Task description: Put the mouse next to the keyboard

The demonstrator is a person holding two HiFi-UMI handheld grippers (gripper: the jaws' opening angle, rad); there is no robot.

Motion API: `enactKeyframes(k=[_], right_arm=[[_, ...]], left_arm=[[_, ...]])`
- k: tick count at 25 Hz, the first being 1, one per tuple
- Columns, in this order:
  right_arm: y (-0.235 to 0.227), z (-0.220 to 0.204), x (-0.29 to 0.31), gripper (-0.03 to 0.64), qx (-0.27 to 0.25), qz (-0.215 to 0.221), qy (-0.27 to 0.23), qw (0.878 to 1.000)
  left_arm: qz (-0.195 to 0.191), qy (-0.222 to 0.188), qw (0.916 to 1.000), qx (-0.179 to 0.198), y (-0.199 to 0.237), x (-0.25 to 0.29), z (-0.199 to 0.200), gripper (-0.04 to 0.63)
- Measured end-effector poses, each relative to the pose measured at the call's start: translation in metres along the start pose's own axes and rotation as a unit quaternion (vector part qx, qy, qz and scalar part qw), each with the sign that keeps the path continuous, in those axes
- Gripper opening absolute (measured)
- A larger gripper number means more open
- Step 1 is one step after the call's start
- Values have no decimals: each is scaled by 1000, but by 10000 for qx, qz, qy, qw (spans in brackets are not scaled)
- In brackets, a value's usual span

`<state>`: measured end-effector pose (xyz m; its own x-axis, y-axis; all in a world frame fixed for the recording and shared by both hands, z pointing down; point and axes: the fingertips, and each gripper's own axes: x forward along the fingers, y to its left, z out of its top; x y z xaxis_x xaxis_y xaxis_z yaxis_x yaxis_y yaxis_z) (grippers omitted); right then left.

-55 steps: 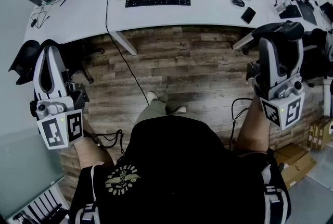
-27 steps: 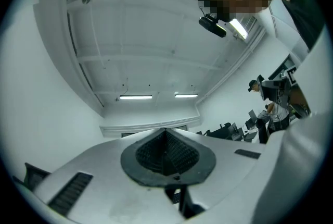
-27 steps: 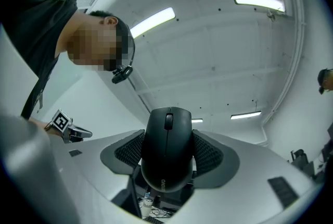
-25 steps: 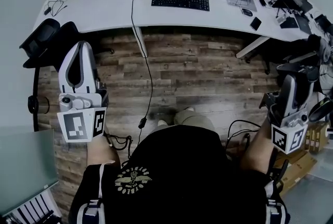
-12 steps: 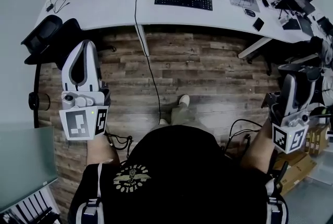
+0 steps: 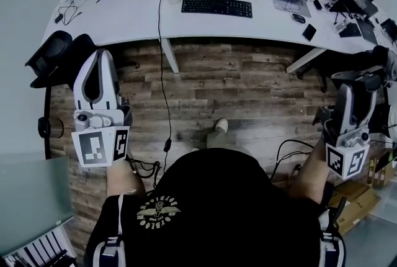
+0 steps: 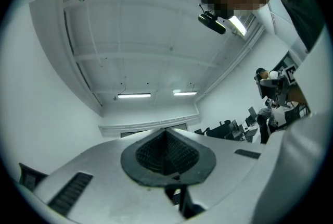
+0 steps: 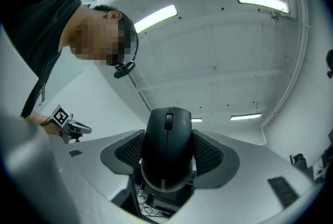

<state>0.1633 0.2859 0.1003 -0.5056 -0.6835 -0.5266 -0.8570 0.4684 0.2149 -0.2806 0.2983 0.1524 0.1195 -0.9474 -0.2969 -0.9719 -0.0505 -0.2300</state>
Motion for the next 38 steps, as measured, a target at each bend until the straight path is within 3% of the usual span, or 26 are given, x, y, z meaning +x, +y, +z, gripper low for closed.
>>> enactKeyframes(k=[5,15,20,38], right_arm=[[-16,-29,19,287,132,29,86,9999],[-10,-136,76,287,447,218,718,9962],[-15,-173,92,287,632,171,921,9936],[-86,-195,126,287,763,455,651,9939]], left_arm=[[9,111,9999,-3,-7,29,-16,2],[-163,518,9985,-80,-48,101,-77,2],[-199,548,9983,-90,-67,129,-86,2],[-61,549,9983,169,-109,196,-79,2]])
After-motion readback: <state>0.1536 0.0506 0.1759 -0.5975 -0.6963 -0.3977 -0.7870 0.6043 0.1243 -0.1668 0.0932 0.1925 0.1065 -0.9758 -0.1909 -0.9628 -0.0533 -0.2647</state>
